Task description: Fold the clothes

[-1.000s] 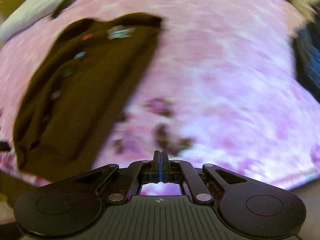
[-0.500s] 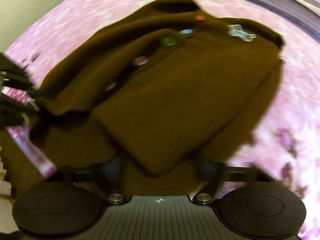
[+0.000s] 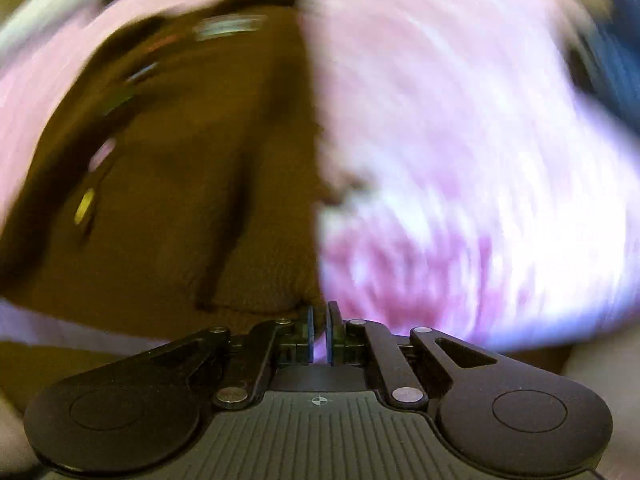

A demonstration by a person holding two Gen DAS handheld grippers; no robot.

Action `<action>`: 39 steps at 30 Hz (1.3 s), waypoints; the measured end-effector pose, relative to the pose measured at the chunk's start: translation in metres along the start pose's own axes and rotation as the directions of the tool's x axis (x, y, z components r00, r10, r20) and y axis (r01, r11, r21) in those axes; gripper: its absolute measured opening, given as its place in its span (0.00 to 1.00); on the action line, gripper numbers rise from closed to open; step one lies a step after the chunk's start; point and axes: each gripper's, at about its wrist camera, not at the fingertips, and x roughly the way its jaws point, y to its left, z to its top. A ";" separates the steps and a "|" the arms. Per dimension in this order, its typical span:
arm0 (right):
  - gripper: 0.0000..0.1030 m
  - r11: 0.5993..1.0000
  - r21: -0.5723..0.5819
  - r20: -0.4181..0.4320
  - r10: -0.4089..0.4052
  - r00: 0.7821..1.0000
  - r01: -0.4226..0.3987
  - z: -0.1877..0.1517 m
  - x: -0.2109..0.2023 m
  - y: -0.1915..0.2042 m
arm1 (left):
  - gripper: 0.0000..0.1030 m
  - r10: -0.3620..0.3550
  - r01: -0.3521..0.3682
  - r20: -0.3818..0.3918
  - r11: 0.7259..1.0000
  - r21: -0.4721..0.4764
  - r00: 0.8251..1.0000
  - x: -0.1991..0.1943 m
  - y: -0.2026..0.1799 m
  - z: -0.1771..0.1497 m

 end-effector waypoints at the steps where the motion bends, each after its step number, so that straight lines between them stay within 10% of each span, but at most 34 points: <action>1: 0.04 0.997 0.079 -0.031 -0.011 0.999 0.013 -0.006 0.005 -0.012 | 0.03 -0.011 0.011 -0.016 1.000 -0.020 1.000 0.004 0.001 0.000; 8: 0.09 0.980 -0.194 0.061 -0.024 0.998 0.036 -0.009 -0.029 0.035 | 0.26 -0.085 0.091 0.082 0.993 -0.078 0.993 -0.037 0.027 -0.005; 11: 0.88 0.957 -0.289 0.130 0.056 0.990 -0.016 0.001 -0.027 0.074 | 0.33 -0.073 0.085 0.159 0.993 -0.076 0.985 -0.043 0.035 0.008; 14: 0.87 0.941 -0.330 0.118 0.123 0.985 -0.078 0.015 -0.003 0.102 | 0.33 -0.082 0.090 0.191 0.995 -0.032 0.978 -0.024 0.027 0.027; 16: 0.59 0.941 -0.323 0.069 0.134 0.989 -0.105 0.024 0.020 0.107 | 0.33 -0.076 0.073 0.159 0.997 0.028 0.984 0.000 0.016 0.037; 17: 0.21 0.945 -0.307 0.039 0.134 0.990 -0.116 0.030 0.032 0.104 | 0.14 -0.063 0.057 0.122 0.997 0.053 0.991 0.013 0.014 0.040; 18: 0.06 0.949 -0.290 0.009 0.134 0.991 -0.126 0.036 0.044 0.101 | 0.02 -0.048 0.042 0.101 0.997 0.067 0.994 0.020 0.013 0.041; 26: 0.05 0.933 -0.352 -0.098 0.044 0.994 -0.077 0.044 -0.018 0.058 | 0.04 -0.146 0.134 0.073 0.979 0.152 0.987 -0.026 0.010 0.016; 30: 0.09 0.943 -0.331 -0.156 -0.018 0.988 -0.035 0.045 -0.015 0.048 | 0.25 -0.217 0.215 0.004 0.970 0.112 0.976 -0.027 0.020 0.017; 33: 0.71 0.941 -0.337 -0.080 -0.048 0.996 0.018 0.058 -0.025 0.061 | 0.27 -0.243 0.240 0.052 0.969 0.051 0.969 -0.036 0.052 0.025; 39: 0.73 0.956 -0.282 0.105 0.116 0.988 -0.082 0.121 -0.041 0.080 | 0.34 -0.108 0.136 0.210 0.983 -0.125 0.972 -0.032 0.162 0.084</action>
